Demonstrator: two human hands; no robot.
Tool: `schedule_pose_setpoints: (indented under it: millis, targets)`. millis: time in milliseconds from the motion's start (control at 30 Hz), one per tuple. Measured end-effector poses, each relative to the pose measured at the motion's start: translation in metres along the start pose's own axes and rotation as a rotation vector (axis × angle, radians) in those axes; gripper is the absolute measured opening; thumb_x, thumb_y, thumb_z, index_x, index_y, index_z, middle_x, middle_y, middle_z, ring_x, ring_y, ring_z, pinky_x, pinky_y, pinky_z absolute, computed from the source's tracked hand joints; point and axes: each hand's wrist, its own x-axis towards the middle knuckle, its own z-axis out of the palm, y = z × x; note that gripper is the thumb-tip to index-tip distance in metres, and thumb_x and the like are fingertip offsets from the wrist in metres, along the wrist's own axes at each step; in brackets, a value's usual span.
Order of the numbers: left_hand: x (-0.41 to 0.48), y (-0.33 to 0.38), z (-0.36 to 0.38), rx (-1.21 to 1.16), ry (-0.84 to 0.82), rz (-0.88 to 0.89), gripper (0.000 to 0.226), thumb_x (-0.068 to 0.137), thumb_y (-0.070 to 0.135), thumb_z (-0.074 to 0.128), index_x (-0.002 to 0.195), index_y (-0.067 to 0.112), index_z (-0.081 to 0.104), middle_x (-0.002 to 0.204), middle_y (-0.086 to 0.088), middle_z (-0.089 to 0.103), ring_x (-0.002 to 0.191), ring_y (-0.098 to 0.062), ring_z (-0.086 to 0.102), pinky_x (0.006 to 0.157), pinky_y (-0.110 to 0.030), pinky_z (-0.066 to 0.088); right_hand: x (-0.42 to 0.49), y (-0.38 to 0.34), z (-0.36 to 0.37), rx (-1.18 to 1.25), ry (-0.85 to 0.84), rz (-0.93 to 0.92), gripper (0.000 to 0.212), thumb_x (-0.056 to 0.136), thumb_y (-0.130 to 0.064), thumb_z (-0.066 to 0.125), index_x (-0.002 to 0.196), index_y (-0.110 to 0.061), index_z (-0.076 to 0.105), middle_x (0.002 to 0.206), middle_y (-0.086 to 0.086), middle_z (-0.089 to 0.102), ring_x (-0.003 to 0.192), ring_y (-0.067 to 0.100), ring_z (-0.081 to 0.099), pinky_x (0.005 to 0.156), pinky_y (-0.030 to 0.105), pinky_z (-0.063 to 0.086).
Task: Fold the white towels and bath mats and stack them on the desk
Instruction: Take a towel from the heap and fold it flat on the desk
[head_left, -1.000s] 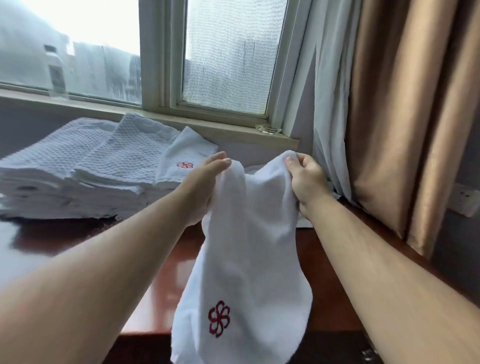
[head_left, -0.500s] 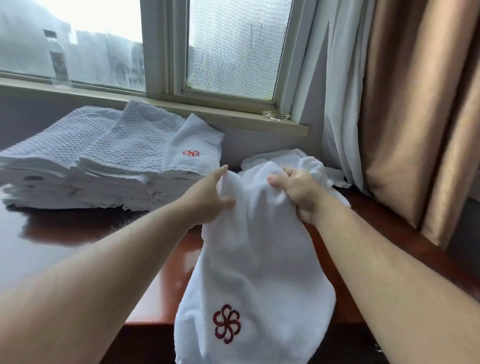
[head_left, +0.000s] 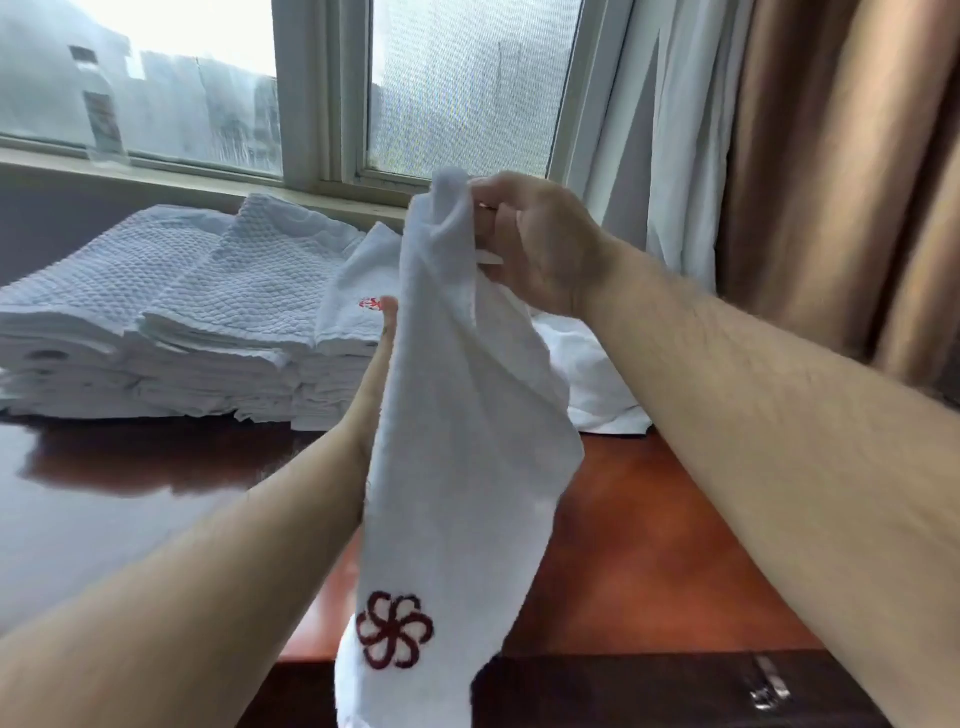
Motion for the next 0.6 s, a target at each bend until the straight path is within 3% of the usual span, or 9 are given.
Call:
schedule_pose_setpoints:
  millis: [100,167,267,333,400,433,500,600]
  targets:
    - [-0.016,-0.004,-0.007,0.006,-0.139,-0.086,0.048,0.098,0.052,0.046,0.121,0.018,0.072,0.117,-0.009,0.073,0.107,-0.025,0.070,0.094,-0.042,0.057,0.002,0.016,-0.020,-0.132,0.004,0.063,0.025,0.096,-0.040,0.044,0.102,-0.021,0.059,0.095,0.000,0.065,0.091,0.021,0.057,0.084,0.037,0.041]
    - [-0.017,-0.005,-0.007,0.003,-0.160,-0.177,0.042,0.091,0.033,0.060,0.125,0.011,0.070,0.123,-0.015,0.069,0.106,-0.029,0.069,0.093,-0.042,0.058,-0.001,0.036,-0.033,-0.310,0.111,0.140,0.039,0.094,-0.058,0.047,0.115,-0.027,0.056,0.108,0.000,0.066,0.095,0.023,0.059,0.090,0.041,0.045]
    - [-0.001,-0.008,-0.012,0.034,0.010,-0.176,0.050,0.097,0.034,0.056,0.136,0.003,0.060,0.135,-0.021,0.061,0.120,-0.033,0.062,0.109,-0.044,0.046,-0.017,0.070,-0.048,-0.481,0.317,0.188,0.060,0.095,-0.070,0.043,0.123,-0.018,0.057,0.109,0.014,0.071,0.078,0.022,0.068,0.074,0.040,0.054]
    - [0.006,-0.010,-0.018,0.100,0.104,-0.195,0.054,0.099,0.044,0.055,0.133,0.003,0.062,0.131,-0.021,0.064,0.123,-0.035,0.061,0.114,-0.046,0.041,-0.036,0.090,-0.056,-0.411,0.157,0.396,0.084,0.081,-0.085,0.047,0.114,-0.009,0.063,0.093,0.012,0.074,0.071,0.021,0.070,0.066,0.037,0.056]
    - [0.013,-0.014,-0.028,0.183,0.209,-0.218,0.058,0.096,0.053,0.057,0.130,0.007,0.064,0.124,-0.017,0.069,0.118,-0.033,0.064,0.112,-0.045,0.041,-0.053,0.105,-0.053,-0.374,-0.158,0.597,0.093,0.065,-0.093,0.054,0.110,-0.012,0.069,0.098,0.013,0.075,0.080,0.023,0.072,0.068,0.035,0.057]
    - [0.016,-0.015,-0.032,0.233,0.240,-0.223,0.060,0.093,0.058,0.058,0.128,0.009,0.065,0.121,-0.015,0.071,0.115,-0.031,0.066,0.111,-0.045,0.043,-0.059,0.112,-0.049,-0.416,-0.262,0.613,0.086,0.063,-0.091,0.061,0.109,-0.019,0.073,0.103,0.012,0.075,0.085,0.023,0.072,0.069,0.034,0.057]
    - [0.018,-0.016,-0.038,0.324,0.248,-0.219,0.066,0.080,0.065,0.063,0.118,0.012,0.070,0.109,-0.011,0.076,0.103,-0.026,0.072,0.103,-0.043,0.049,-0.065,0.119,-0.038,-0.547,-0.317,0.546,0.059,0.069,-0.080,0.071,0.100,-0.030,0.076,0.102,0.002,0.077,0.088,0.021,0.073,0.072,0.032,0.057]
    - [0.020,-0.015,-0.050,0.455,0.257,-0.241,0.061,0.069,0.066,0.065,0.101,0.014,0.073,0.091,-0.002,0.079,0.086,-0.019,0.076,0.088,-0.038,0.055,-0.064,0.111,-0.025,-0.543,-0.277,0.455,0.042,0.085,-0.053,0.071,0.104,-0.015,0.073,0.098,0.002,0.076,0.084,0.023,0.070,0.070,0.030,0.055]
